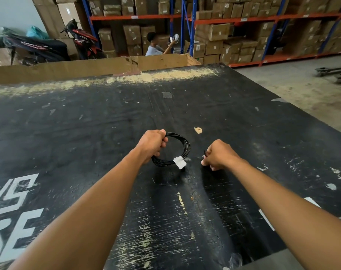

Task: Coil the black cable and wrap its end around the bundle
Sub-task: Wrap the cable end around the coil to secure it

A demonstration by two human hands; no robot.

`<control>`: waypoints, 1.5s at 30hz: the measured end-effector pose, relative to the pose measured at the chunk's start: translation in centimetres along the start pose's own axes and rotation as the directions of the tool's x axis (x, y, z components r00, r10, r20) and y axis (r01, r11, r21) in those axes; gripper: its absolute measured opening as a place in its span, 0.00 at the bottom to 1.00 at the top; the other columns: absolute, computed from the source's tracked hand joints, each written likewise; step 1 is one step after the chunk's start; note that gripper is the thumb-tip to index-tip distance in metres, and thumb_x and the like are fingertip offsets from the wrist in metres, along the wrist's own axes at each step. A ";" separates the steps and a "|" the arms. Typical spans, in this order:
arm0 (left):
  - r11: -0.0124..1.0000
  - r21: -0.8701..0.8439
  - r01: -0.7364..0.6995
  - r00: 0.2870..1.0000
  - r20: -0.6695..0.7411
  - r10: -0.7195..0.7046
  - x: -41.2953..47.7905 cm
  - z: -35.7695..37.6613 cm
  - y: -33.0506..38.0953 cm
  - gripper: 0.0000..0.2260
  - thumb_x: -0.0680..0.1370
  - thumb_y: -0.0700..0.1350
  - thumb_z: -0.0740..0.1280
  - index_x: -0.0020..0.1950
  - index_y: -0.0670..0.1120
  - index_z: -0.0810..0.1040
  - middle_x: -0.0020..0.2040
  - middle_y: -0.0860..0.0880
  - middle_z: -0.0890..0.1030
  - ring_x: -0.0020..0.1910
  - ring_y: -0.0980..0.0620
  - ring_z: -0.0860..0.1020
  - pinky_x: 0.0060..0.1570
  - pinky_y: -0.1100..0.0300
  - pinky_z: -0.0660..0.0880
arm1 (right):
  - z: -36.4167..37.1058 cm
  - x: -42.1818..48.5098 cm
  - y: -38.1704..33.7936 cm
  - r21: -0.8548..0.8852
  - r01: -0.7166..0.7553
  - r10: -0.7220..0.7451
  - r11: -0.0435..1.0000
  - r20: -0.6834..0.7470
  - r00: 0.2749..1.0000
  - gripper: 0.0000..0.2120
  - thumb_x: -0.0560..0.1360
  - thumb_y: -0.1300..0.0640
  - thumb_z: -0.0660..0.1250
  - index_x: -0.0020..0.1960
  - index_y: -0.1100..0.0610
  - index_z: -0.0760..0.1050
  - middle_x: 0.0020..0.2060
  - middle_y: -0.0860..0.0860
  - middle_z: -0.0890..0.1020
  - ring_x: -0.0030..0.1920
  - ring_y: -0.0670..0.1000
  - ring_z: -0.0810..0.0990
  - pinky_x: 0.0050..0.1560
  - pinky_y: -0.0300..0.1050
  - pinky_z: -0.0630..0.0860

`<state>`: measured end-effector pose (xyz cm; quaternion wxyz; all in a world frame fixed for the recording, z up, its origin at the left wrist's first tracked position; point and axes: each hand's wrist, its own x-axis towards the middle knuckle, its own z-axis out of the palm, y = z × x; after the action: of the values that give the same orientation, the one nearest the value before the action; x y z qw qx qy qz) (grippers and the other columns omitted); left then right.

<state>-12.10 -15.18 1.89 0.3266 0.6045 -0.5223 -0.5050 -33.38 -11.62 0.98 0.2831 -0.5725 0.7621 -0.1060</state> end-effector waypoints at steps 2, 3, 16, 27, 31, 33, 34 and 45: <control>1.000 -0.006 -0.002 1.000 -0.002 0.002 0.2 -0.2 -0.2 0.15 0.82 0.48 0.56 0.39 0.45 0.73 0.32 0.50 0.69 0.24 0.55 0.61 0.21 0.65 0.60 | -0.8 0.1 0.0 0.071 0.019 -0.014 0.997 -0.077 0.997 0.11 0.69 0.56 0.77 0.32 0.60 0.79 0.38 0.58 0.87 0.35 0.54 0.85 0.40 0.47 0.82; 1.000 -0.013 -0.005 1.000 -0.003 0.005 0.4 -0.3 -0.2 0.15 0.82 0.48 0.56 0.39 0.44 0.73 0.33 0.49 0.68 0.25 0.55 0.60 0.21 0.64 0.60 | -1.3 0.1 -0.1 0.095 0.059 -0.046 0.994 -0.131 0.990 0.11 0.69 0.54 0.76 0.34 0.60 0.81 0.34 0.56 0.86 0.35 0.52 0.85 0.37 0.43 0.80; 0.991 -0.039 -0.125 0.992 -0.035 0.124 1.2 0.5 1.7 0.12 0.82 0.44 0.59 0.45 0.45 0.79 0.34 0.48 0.68 0.28 0.53 0.62 0.25 0.62 0.61 | -2.4 -2.5 -4.9 0.160 0.506 -0.490 0.848 -0.129 0.862 0.08 0.64 0.59 0.78 0.41 0.52 0.82 0.39 0.51 0.86 0.41 0.50 0.84 0.49 0.52 0.81; 0.983 -0.083 -0.162 0.987 -0.027 0.160 0.7 1.3 3.6 0.14 0.81 0.42 0.60 0.36 0.47 0.66 0.32 0.47 0.68 0.27 0.53 0.61 0.26 0.60 0.58 | -0.5 -1.2 -4.8 -0.099 0.582 -0.585 0.807 -0.268 0.766 0.05 0.73 0.58 0.68 0.41 0.57 0.80 0.38 0.54 0.85 0.41 0.56 0.82 0.42 0.47 0.76; 0.981 -0.177 -0.079 0.997 -0.001 0.080 0.6 1.6 4.4 0.11 0.80 0.38 0.58 0.37 0.44 0.69 0.32 0.47 0.69 0.24 0.55 0.62 0.20 0.65 0.58 | 0.0 -0.5 -4.6 -0.185 0.622 -0.630 0.761 -0.438 0.641 0.05 0.72 0.56 0.69 0.43 0.58 0.81 0.39 0.53 0.83 0.40 0.57 0.80 0.40 0.53 0.77; 0.966 -0.257 -0.036 0.999 0.006 0.039 0.4 1.7 4.8 0.08 0.79 0.37 0.57 0.41 0.42 0.70 0.31 0.46 0.70 0.22 0.56 0.62 0.19 0.66 0.58 | 0.2 -0.1 -4.6 -0.233 0.623 -0.641 0.746 -0.505 0.579 0.04 0.71 0.56 0.72 0.42 0.57 0.82 0.38 0.52 0.83 0.40 0.57 0.79 0.38 0.51 0.76; 0.960 -0.278 -0.026 0.999 0.012 0.030 0.3 1.7 4.9 0.07 0.78 0.36 0.57 0.41 0.42 0.70 0.31 0.46 0.70 0.21 0.56 0.61 0.19 0.66 0.58 | 0.3 0.0 -4.6 -0.255 0.624 -0.645 0.739 -0.535 0.545 0.04 0.70 0.57 0.73 0.42 0.58 0.81 0.38 0.52 0.82 0.40 0.57 0.78 0.37 0.50 0.75; 0.984 -0.174 -0.021 0.997 0.064 0.032 0.2 1.8 5.9 0.08 0.76 0.36 0.58 0.37 0.42 0.70 0.33 0.43 0.74 0.22 0.55 0.59 0.22 0.64 0.58 | 0.3 0.4 -4.7 -0.243 0.658 -0.620 0.713 -0.657 0.430 0.06 0.68 0.60 0.76 0.40 0.59 0.78 0.39 0.53 0.80 0.38 0.57 0.78 0.36 0.49 0.74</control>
<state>-15.60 -16.51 6.77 0.3670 0.5496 -0.4950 -0.5642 -29.47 -13.43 2.84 -0.0740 -0.7247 0.5319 -0.4317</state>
